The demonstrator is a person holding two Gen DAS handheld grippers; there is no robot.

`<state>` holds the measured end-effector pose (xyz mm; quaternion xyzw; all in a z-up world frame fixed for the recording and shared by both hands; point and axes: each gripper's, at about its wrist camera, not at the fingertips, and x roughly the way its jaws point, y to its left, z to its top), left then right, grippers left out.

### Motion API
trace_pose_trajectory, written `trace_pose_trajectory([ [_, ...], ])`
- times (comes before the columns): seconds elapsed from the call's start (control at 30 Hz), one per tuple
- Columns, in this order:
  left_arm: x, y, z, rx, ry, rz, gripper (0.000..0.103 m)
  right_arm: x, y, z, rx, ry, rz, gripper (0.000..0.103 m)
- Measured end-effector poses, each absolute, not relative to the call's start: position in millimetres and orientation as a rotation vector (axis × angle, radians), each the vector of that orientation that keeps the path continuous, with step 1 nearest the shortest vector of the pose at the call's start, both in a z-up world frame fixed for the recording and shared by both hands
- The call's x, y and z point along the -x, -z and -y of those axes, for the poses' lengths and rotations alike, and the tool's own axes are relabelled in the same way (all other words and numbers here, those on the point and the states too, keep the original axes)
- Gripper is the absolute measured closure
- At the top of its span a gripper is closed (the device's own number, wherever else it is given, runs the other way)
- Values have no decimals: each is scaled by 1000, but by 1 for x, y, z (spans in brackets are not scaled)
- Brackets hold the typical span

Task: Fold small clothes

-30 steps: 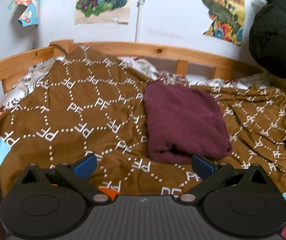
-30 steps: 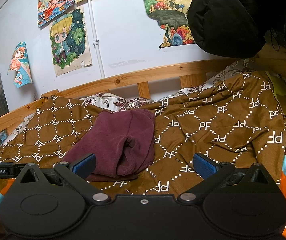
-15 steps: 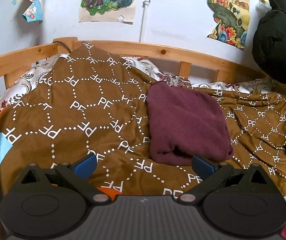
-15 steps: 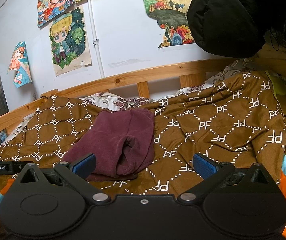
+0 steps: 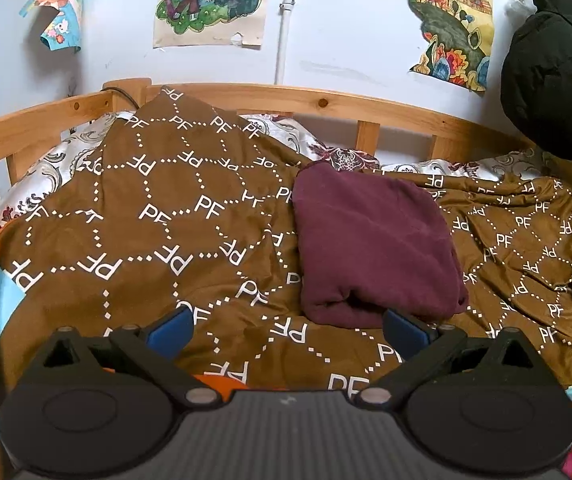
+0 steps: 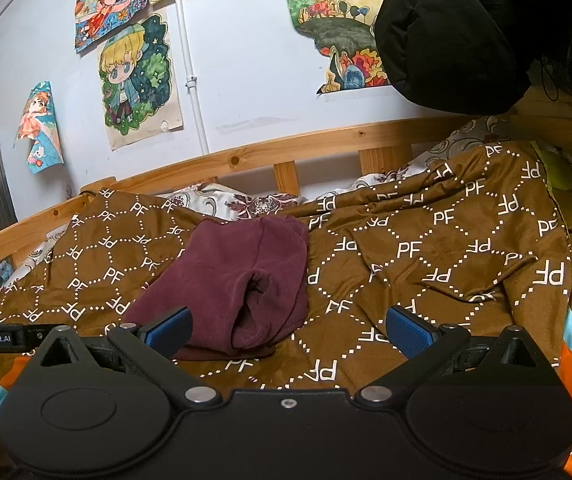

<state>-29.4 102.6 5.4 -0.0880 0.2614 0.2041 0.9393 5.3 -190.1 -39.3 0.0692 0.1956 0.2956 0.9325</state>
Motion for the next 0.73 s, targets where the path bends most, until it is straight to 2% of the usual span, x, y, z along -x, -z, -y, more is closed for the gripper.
trace_pose_trajectory([
  [0.73, 27, -5, -100, 171, -411, -556, 1, -6, 42, 191, -140, -602, -405, 1],
])
